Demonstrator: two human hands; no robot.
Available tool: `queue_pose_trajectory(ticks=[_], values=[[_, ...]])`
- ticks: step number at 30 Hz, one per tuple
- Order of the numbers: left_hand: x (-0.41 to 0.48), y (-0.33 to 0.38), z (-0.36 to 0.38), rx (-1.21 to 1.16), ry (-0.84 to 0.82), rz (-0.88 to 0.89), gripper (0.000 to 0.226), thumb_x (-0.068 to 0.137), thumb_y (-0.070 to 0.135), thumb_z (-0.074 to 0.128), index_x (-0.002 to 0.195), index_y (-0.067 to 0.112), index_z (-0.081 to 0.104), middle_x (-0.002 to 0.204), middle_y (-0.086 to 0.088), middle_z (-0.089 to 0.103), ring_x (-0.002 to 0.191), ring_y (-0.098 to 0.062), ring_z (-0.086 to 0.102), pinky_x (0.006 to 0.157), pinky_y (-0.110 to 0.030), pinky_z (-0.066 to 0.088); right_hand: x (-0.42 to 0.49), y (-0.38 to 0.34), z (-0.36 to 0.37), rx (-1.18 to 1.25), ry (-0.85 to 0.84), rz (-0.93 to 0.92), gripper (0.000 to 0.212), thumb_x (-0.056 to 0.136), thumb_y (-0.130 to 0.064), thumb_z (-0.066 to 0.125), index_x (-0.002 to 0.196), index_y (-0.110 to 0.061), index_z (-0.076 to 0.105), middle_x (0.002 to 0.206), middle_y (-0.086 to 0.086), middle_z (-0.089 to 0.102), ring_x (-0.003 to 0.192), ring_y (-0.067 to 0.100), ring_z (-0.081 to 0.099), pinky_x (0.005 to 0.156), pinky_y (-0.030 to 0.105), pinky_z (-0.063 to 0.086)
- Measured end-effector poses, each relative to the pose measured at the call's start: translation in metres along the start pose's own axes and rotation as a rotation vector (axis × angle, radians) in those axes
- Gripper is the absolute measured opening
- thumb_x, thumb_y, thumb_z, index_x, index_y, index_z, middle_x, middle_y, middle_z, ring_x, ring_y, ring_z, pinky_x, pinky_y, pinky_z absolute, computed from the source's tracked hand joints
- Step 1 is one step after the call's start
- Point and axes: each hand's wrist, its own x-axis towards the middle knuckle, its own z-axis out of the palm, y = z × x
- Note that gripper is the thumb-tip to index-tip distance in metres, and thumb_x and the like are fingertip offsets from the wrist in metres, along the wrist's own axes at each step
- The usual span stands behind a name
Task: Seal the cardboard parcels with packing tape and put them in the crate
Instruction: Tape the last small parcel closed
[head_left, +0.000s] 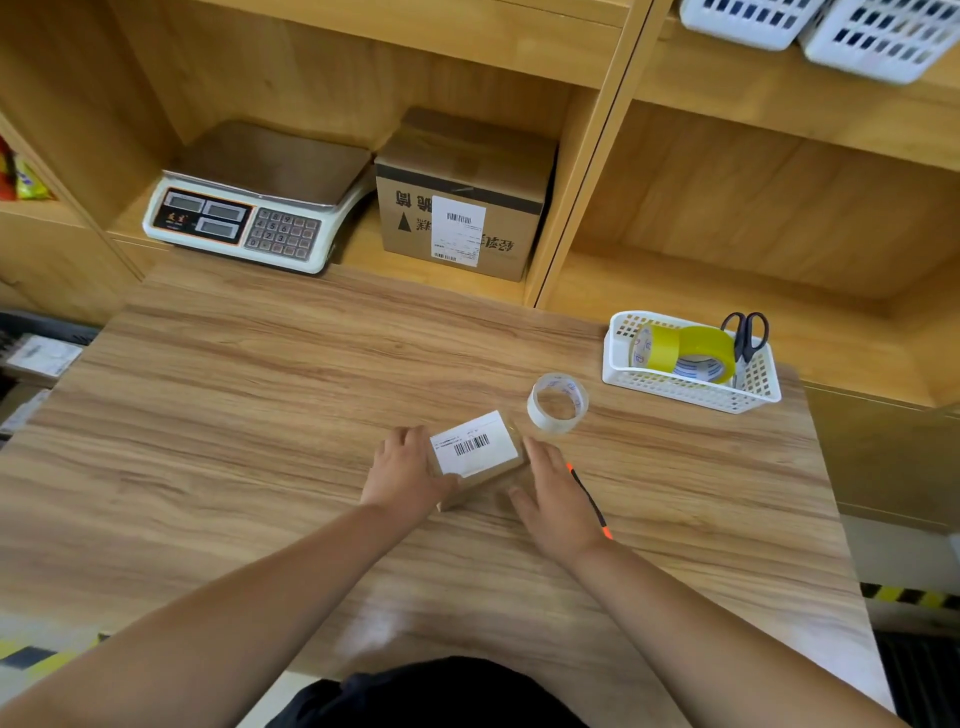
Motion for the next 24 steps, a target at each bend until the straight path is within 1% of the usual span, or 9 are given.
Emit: queue_pose_trajectory(ticks=[2,5,8,10,12,15,19,22,24], values=[[0.002,-0.002,-0.002,-0.093,-0.060,-0.107,0.074,0.076,0.040,0.073,0.136,0.015,0.037,0.133,-0.006,0.038,0.123,-0.026,0.044,0.094,-0.034,0.041,0.003,-0.002,-0.001,0.137,-0.043,0.136,0.064,0.093,-0.017,0.051,0.149,-0.012,0.022,0.141,-0.004,0.036,0.129,0.014,0.038,0.101,0.021,0.030],[0.006,-0.006,0.000,-0.215,-0.112,-0.237,0.072,0.076,0.040,0.075,0.130,0.007,0.040,0.125,-0.007,0.053,0.112,-0.025,0.055,0.087,-0.032,0.046,0.015,-0.007,0.002,0.342,-0.069,0.295,0.043,0.089,-0.021,0.051,0.132,-0.021,0.046,0.104,-0.016,0.051,0.086,0.004,0.048,0.075,0.015,0.036],[0.009,-0.011,0.004,-0.334,-0.108,-0.270,0.062,0.074,0.041,0.076,0.120,0.008,0.049,0.112,-0.006,0.064,0.100,-0.024,0.063,0.087,-0.037,0.052,0.023,-0.012,0.005,0.502,-0.016,0.374,0.030,0.087,-0.024,0.053,0.117,-0.027,0.055,0.096,-0.008,0.060,0.069,0.006,0.049,0.061,0.021,0.037],[0.008,-0.011,0.003,-0.384,-0.081,-0.288,0.058,0.075,0.045,0.074,0.114,0.009,0.051,0.109,-0.005,0.065,0.098,-0.024,0.064,0.086,-0.037,0.052,0.023,-0.015,0.002,0.531,0.058,0.402,0.023,0.087,-0.023,0.057,0.110,-0.025,0.057,0.096,-0.007,0.062,0.073,0.007,0.053,0.060,0.017,0.039],[0.006,-0.009,0.001,-0.339,-0.052,-0.278,0.057,0.080,0.047,0.070,0.117,0.010,0.049,0.110,-0.004,0.064,0.097,-0.023,0.062,0.081,-0.032,0.049,0.023,-0.016,0.004,0.533,0.099,0.422,0.020,0.086,-0.025,0.062,0.105,-0.020,0.057,0.094,-0.008,0.061,0.081,0.009,0.056,0.064,0.016,0.040],[0.003,-0.005,-0.003,-0.218,-0.032,-0.216,0.066,0.081,0.048,0.067,0.130,0.010,0.044,0.106,-0.002,0.064,0.092,-0.021,0.063,0.076,-0.029,0.046,0.023,-0.019,0.014,0.471,0.093,0.490,0.037,0.084,-0.041,0.064,0.108,-0.015,0.054,0.096,-0.005,0.060,0.086,0.010,0.057,0.068,0.023,0.040],[0.000,-0.008,0.000,-0.152,-0.065,-0.171,0.063,0.078,0.043,0.071,0.129,0.016,0.044,0.106,0.001,0.067,0.096,-0.020,0.064,0.078,-0.029,0.049,0.025,-0.022,0.026,0.332,0.078,0.616,0.053,0.081,-0.064,0.055,0.093,-0.012,0.052,0.091,0.002,0.061,0.083,0.022,0.060,0.073,0.036,0.048],[-0.001,-0.010,-0.001,-0.161,-0.071,-0.158,0.064,0.077,0.041,0.073,0.130,0.018,0.045,0.105,0.002,0.068,0.096,-0.019,0.064,0.077,-0.028,0.048,0.028,-0.023,0.030,0.241,0.063,0.637,0.059,0.082,-0.066,0.052,0.099,-0.010,0.052,0.095,0.004,0.060,0.089,0.026,0.060,0.078,0.040,0.050],[0.001,-0.011,-0.002,-0.174,-0.077,-0.161,0.066,0.077,0.042,0.073,0.131,0.018,0.045,0.108,0.002,0.068,0.098,-0.020,0.064,0.080,-0.029,0.048,0.032,-0.023,0.029,0.189,0.056,0.606,0.056,0.085,-0.063,0.051,0.101,-0.009,0.051,0.097,0.004,0.060,0.092,0.027,0.059,0.076,0.038,0.048]])
